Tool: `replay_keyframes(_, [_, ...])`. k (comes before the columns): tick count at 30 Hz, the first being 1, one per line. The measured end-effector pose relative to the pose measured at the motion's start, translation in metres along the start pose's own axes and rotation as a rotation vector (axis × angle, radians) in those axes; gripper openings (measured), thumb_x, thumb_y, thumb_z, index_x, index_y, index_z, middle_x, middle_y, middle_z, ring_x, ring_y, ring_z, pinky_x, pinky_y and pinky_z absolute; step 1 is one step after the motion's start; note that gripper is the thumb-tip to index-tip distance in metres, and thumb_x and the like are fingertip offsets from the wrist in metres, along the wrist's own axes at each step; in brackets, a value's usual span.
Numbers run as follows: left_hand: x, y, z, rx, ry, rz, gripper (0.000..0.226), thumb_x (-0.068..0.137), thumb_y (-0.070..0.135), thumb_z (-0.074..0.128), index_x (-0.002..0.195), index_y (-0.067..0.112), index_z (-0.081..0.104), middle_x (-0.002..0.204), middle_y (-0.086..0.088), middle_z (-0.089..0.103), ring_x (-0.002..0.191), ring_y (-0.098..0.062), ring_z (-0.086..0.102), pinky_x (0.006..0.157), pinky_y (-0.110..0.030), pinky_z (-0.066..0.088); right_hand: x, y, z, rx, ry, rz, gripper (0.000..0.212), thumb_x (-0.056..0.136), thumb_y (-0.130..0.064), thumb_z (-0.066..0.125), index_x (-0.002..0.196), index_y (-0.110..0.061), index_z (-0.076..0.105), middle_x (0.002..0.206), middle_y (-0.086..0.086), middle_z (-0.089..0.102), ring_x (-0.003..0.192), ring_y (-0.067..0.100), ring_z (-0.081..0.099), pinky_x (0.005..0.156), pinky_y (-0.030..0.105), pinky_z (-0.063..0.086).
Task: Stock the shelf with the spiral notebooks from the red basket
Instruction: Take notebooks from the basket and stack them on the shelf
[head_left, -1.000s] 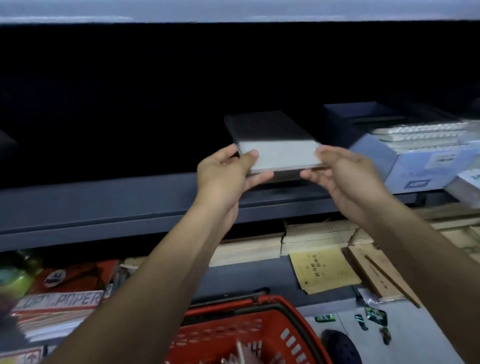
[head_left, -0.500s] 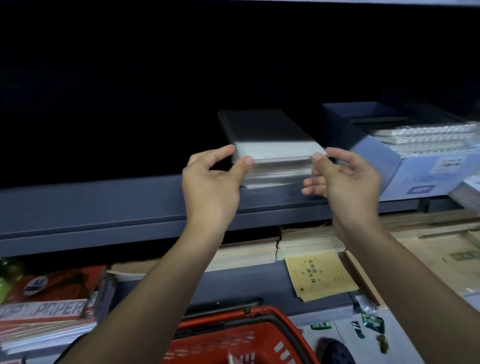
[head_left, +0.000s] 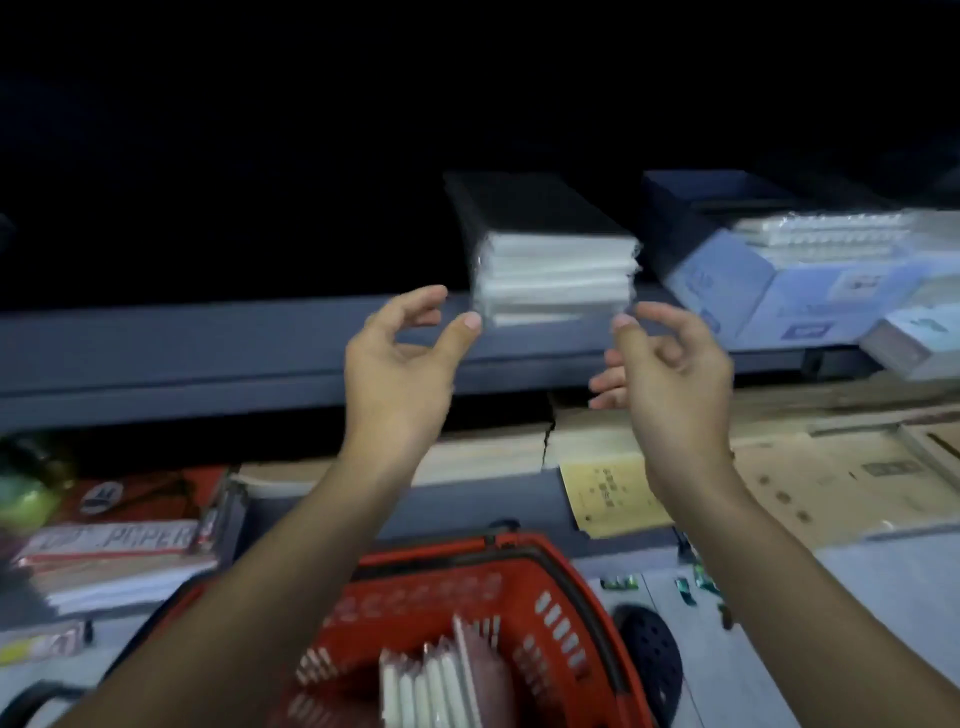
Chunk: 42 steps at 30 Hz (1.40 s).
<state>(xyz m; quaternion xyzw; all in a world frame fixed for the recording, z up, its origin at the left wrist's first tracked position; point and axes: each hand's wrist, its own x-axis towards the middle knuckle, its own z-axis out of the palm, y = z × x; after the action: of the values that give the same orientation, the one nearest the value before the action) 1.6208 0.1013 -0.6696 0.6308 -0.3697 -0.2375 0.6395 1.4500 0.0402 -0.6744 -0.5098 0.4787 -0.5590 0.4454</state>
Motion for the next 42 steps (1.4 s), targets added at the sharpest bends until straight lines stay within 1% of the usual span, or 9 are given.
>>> replay_keyframes(7, [-0.11, -0.074, -0.07, 0.102, -0.091, -0.187, 0.026, 0.086, 0.018, 0.076, 0.112, 0.015, 0.071, 0.098, -0.008, 0.072, 0.057, -0.002, 0.058, 0.053, -0.016, 0.05, -0.119, 0.066, -0.025, -0.378, -0.483, 0.364, 0.013, 0.097, -0.024, 0.065, 0.105, -0.015, 0.068, 0.089, 0.007, 0.07, 0.057, 0.019, 0.068, 0.057, 0.036, 0.059])
replay_keyframes(12, [-0.175, -0.134, -0.102, 0.038, -0.135, -0.498, 0.025, 0.084, 0.015, 0.078, 0.108, 0.017, 0.073, 0.089, -0.006, 0.074, 0.062, -0.017, 0.06, 0.053, -0.027, 0.054, -0.165, 0.122, -0.029, -0.621, -0.534, 0.45, 0.015, 0.094, -0.029, 0.066, 0.084, -0.017, 0.07, 0.08, 0.012, 0.074, 0.074, 0.03, 0.073, 0.077, 0.05, 0.06])
replay_keyframes(18, [-0.21, -0.177, -0.107, 0.145, -0.234, -0.646, 0.024, 0.086, 0.016, 0.077, 0.109, 0.014, 0.07, 0.094, -0.005, 0.072, 0.064, -0.012, 0.061, 0.058, -0.027, 0.055, -0.207, 0.182, -0.009, -0.77, -0.703, 0.52, 0.04, 0.093, -0.037, 0.062, 0.129, -0.02, 0.064, 0.081, -0.007, 0.07, 0.071, 0.011, 0.063, 0.063, 0.022, 0.048])
replay_keyframes(21, [-0.216, -0.178, -0.101, 0.194, -0.385, -0.687, 0.026, 0.085, 0.022, 0.078, 0.11, 0.021, 0.068, 0.108, 0.001, 0.07, 0.071, -0.016, 0.066, 0.065, -0.028, 0.058, -0.212, 0.21, -0.016, -0.9, -0.933, 0.614, 0.072, 0.077, -0.061, 0.068, 0.139, -0.025, 0.053, 0.123, 0.0, 0.069, 0.107, 0.018, 0.067, 0.081, 0.028, 0.054])
replay_keyframes(24, [-0.218, -0.172, -0.101, 0.298, -0.532, -0.635, 0.028, 0.085, 0.028, 0.079, 0.111, 0.028, 0.068, 0.111, 0.011, 0.068, 0.072, -0.017, 0.067, 0.076, -0.031, 0.057, -0.206, 0.219, -0.024, -1.18, -1.161, 0.608, 0.094, 0.079, -0.05, 0.077, 0.155, -0.023, 0.03, 0.15, 0.004, 0.051, 0.129, 0.023, 0.056, 0.099, 0.033, 0.051])
replay_keyframes(26, [-0.222, -0.17, -0.103, 0.29, -0.555, -0.63, 0.025, 0.085, 0.027, 0.078, 0.109, 0.03, 0.069, 0.109, 0.013, 0.069, 0.067, -0.016, 0.065, 0.07, -0.03, 0.056, -0.203, 0.222, -0.025, -1.213, -1.168, 0.626, 0.095, 0.081, -0.04, 0.079, 0.158, -0.022, 0.025, 0.146, 0.006, 0.055, 0.123, 0.025, 0.062, 0.097, 0.034, 0.054])
replay_keyframes(31, [-0.222, -0.166, -0.104, 0.325, -0.606, -0.603, 0.027, 0.086, 0.03, 0.077, 0.111, 0.034, 0.067, 0.108, 0.016, 0.069, 0.061, -0.008, 0.061, 0.07, -0.019, 0.05, -0.202, 0.229, -0.021, -1.202, -1.059, 0.704, 0.071, 0.084, -0.014, 0.064, 0.15, -0.019, 0.039, 0.115, 0.01, 0.069, 0.076, 0.02, 0.071, 0.056, 0.027, 0.056])
replay_keyframes(35, [-0.215, -0.166, -0.106, 0.299, -0.565, -0.67, 0.021, 0.09, 0.027, 0.073, 0.108, 0.033, 0.066, 0.109, 0.013, 0.069, 0.066, -0.017, 0.064, 0.059, -0.019, 0.05, -0.195, 0.22, -0.028, -1.128, -0.97, 0.828, 0.058, 0.081, -0.001, 0.067, 0.137, -0.01, 0.053, 0.102, 0.013, 0.074, 0.075, 0.021, 0.073, 0.062, 0.03, 0.062])
replay_keyframes(42, [-0.215, -0.159, -0.108, 0.204, -0.509, -0.784, 0.019, 0.095, 0.019, 0.067, 0.113, 0.019, 0.066, 0.101, -0.009, 0.074, 0.073, -0.017, 0.066, 0.07, -0.029, 0.053, -0.196, 0.182, -0.037, -1.113, -0.802, 0.639, 0.02, 0.078, -0.004, 0.052, 0.085, -0.005, 0.071, 0.076, 0.013, 0.076, 0.062, 0.026, 0.075, 0.057, 0.031, 0.062])
